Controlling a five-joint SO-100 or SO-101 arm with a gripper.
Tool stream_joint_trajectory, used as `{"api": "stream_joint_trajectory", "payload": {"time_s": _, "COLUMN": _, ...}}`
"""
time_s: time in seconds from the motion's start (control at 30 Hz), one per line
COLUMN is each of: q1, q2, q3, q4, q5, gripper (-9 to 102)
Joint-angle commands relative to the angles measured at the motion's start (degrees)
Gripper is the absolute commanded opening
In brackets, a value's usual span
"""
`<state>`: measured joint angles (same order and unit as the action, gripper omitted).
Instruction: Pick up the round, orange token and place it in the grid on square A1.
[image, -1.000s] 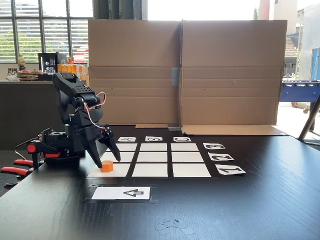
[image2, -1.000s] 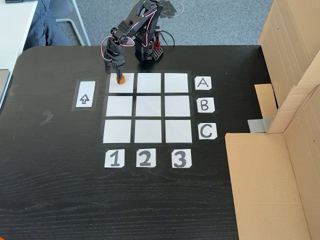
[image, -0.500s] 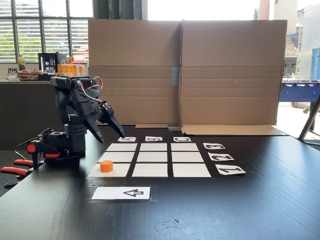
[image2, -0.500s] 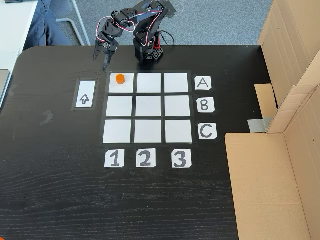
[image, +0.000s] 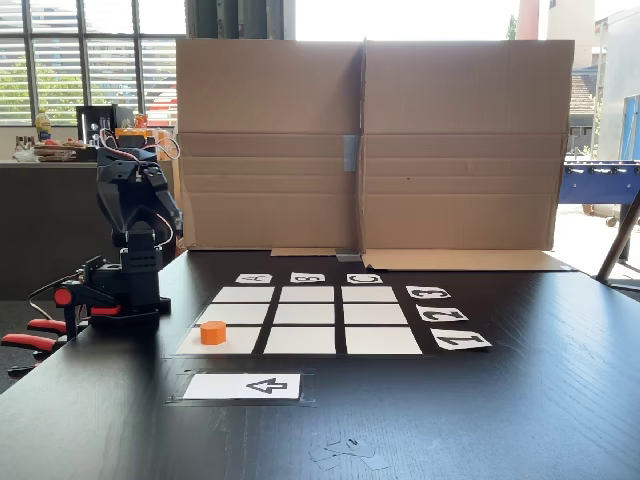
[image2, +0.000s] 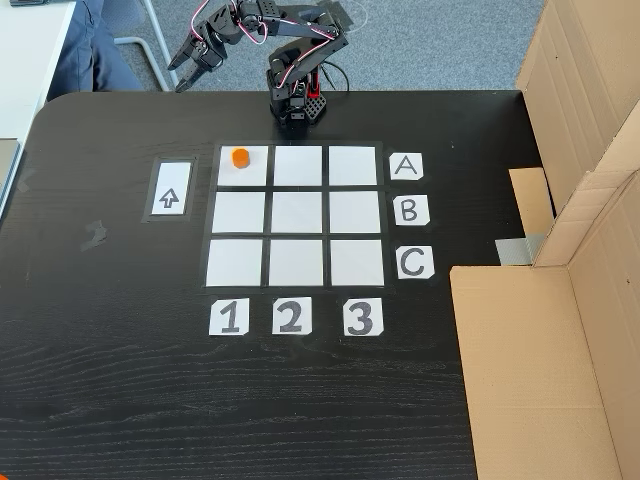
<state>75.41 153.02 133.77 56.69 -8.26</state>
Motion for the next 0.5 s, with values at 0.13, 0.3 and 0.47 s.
{"api": "stream_joint_trajectory", "payload": {"time_s": 0.13, "q1": 13.27, "q2": 8.35, "q3": 10.99, "q4": -0.35, "q5": -0.09, "gripper": 19}}
{"api": "stream_joint_trajectory", "payload": {"time_s": 0.3, "q1": 19.6, "q2": 15.73, "q3": 21.09, "q4": -1.85, "q5": -3.08, "gripper": 16}}
{"api": "stream_joint_trajectory", "payload": {"time_s": 0.47, "q1": 22.5, "q2": 19.34, "q3": 27.07, "q4": -2.81, "q5": -3.16, "gripper": 15}}
